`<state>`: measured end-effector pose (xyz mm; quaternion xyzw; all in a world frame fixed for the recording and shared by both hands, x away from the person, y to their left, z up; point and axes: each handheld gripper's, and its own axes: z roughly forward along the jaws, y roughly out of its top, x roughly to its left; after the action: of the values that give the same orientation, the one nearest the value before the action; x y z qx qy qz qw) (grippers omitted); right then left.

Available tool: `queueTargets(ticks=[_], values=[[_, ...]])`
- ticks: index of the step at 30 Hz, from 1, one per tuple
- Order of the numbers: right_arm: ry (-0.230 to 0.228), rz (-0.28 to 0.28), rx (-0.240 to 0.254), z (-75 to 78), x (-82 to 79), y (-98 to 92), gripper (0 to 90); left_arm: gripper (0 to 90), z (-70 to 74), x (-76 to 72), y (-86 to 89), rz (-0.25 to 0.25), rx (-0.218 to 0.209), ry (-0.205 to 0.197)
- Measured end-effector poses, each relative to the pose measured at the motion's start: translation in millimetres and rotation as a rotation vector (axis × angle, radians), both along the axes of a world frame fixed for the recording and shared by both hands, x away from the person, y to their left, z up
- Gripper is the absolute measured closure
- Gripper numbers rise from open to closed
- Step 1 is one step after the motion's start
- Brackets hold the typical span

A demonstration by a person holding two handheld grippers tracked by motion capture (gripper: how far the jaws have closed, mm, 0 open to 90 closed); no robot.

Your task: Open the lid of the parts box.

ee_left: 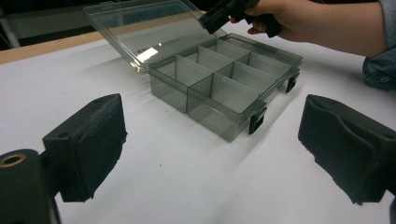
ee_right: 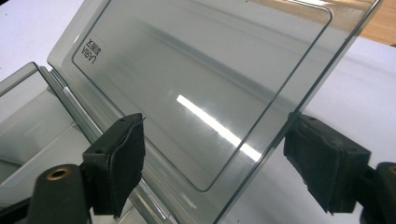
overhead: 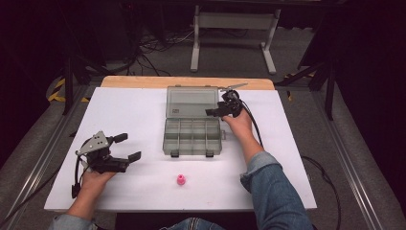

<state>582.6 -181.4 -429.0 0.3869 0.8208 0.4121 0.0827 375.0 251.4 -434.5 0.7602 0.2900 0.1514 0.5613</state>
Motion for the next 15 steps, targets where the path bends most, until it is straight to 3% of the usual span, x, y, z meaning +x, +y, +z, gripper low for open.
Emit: queueTargets(ticks=[15], values=[[0.033, -0.009, -0.007, -4.3, 2.0, -1.0, 19.9, 8.6, -0.4, 0.5, -0.4, -0.005, 0.012, -0.003]])
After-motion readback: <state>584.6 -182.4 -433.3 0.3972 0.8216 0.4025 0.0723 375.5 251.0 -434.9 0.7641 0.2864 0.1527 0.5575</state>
